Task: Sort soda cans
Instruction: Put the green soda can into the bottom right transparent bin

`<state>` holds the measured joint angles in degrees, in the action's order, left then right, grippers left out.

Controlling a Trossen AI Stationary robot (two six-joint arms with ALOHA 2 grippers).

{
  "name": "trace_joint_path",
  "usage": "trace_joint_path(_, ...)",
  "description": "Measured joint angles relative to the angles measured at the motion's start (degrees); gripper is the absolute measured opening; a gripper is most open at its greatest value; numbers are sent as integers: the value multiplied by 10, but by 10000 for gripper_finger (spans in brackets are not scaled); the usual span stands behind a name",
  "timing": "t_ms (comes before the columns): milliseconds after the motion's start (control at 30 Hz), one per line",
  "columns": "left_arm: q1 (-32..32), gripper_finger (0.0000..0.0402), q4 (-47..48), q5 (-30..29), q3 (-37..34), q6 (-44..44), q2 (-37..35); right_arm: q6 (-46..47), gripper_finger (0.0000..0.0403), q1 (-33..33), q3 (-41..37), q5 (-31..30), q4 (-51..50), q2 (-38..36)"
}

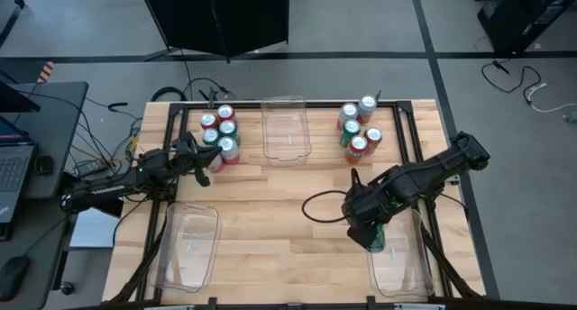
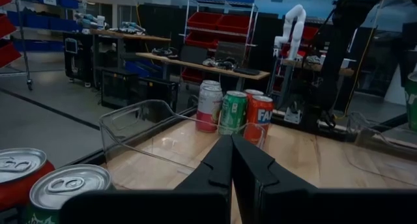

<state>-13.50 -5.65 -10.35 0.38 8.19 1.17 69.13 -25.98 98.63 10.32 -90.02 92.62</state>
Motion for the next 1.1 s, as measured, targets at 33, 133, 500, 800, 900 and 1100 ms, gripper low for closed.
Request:
trace_joint_path(33,0,10,0,0,0,0,0,4,281,-1,0,-5,0,0)
trace_joint_path(133,0,10,0,0,0,0,0,16,281,-3,-4,-24,1,0)
trace_joint_path(500,0,10,-4,0,0,-8,0,-16,281,-4,-50,12,0,0)
trace_joint_path(800,0,10,-7,-1,0,-17,0,-49,281,1,-121,9,1,0)
trace_joint_path(900,0,10,-8,-2,0,-17,0,-72,281,7,-151,0,0,0)
trace_joint_path(1100,0,10,-9,-5,0,-17,0,-102,281,30,-164,-70,3,0)
